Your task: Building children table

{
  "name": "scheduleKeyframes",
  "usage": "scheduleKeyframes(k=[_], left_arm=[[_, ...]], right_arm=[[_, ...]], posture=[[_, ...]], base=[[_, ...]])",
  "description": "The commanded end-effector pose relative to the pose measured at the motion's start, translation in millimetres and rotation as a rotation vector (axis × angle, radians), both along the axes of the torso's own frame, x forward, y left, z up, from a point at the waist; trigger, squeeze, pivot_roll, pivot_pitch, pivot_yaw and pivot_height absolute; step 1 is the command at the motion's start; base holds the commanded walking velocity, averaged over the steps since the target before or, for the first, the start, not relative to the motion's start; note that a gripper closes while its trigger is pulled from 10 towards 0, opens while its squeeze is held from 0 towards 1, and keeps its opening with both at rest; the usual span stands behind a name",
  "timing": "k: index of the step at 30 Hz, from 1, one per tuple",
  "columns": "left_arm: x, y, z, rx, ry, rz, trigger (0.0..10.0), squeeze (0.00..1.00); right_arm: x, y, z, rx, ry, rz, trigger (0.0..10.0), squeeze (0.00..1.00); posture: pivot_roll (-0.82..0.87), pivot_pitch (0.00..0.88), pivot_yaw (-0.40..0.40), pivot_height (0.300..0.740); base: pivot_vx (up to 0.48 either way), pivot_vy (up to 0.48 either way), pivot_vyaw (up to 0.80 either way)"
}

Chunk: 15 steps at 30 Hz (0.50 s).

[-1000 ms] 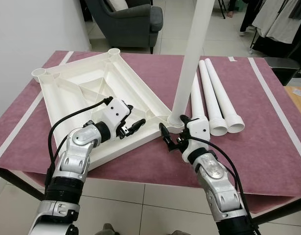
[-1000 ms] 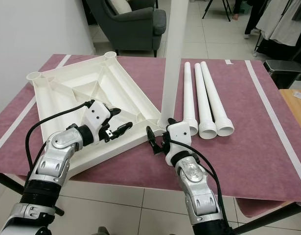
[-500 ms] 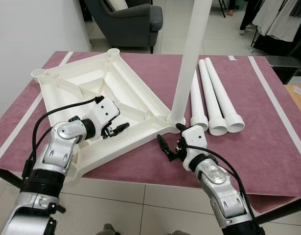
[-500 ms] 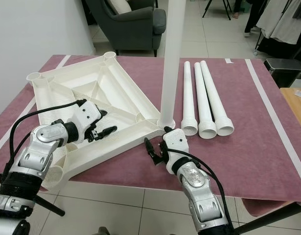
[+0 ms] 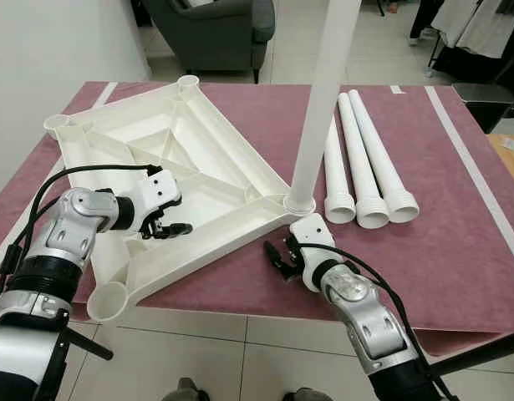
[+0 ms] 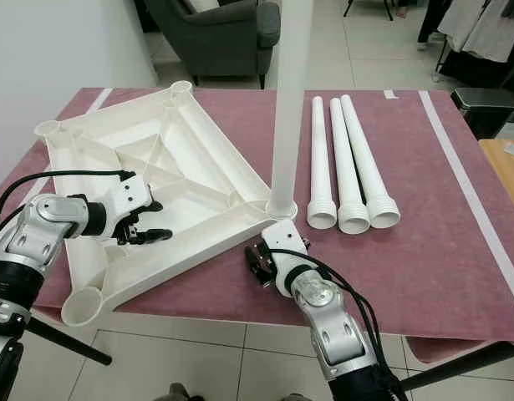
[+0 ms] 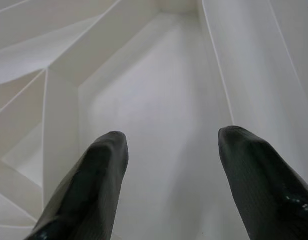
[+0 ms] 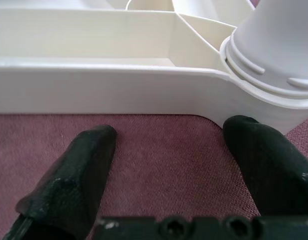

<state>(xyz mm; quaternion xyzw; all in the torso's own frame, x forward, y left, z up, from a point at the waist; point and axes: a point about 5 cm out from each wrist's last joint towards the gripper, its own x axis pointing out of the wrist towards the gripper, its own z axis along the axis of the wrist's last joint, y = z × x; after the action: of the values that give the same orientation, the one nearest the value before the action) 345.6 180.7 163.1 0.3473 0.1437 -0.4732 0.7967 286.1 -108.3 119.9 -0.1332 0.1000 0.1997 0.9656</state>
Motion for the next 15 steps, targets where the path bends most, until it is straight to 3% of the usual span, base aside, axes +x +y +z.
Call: scheduleKeyframes(k=[1,4,9,15], left_arm=[[-4.9,15.0,-19.6,0.07,0.069,0.049,10.0,0.0],[-13.8,17.0,-33.5,0.083,0.131,0.02,10.0,0.0],[-22.1,13.4,-44.1,0.069,0.178,-0.021,10.0,0.0],[-32.5,-3.5,-45.2,-0.059,0.189,-0.053,10.0,0.0]], right_arm=[[8.1,-2.6,-2.0,0.027,0.047,-0.031,10.0,0.0],[22.2,-3.4,3.9,0.037,0.047,-0.065,10.0,0.0],[30.6,-3.2,8.7,0.035,0.045,-0.082,10.0,0.0],[46.4,-2.0,18.4,0.03,0.025,-0.096,10.0,0.0]], posture=[[-0.02,0.119,0.086,0.74],[-0.02,0.119,0.084,0.74],[-0.01,0.119,0.085,0.74],[-0.01,0.116,0.081,0.74]], base=[[0.0,0.0,0.0],[0.0,0.0,0.0],[0.0,0.0,0.0],[0.0,0.0,0.0]])
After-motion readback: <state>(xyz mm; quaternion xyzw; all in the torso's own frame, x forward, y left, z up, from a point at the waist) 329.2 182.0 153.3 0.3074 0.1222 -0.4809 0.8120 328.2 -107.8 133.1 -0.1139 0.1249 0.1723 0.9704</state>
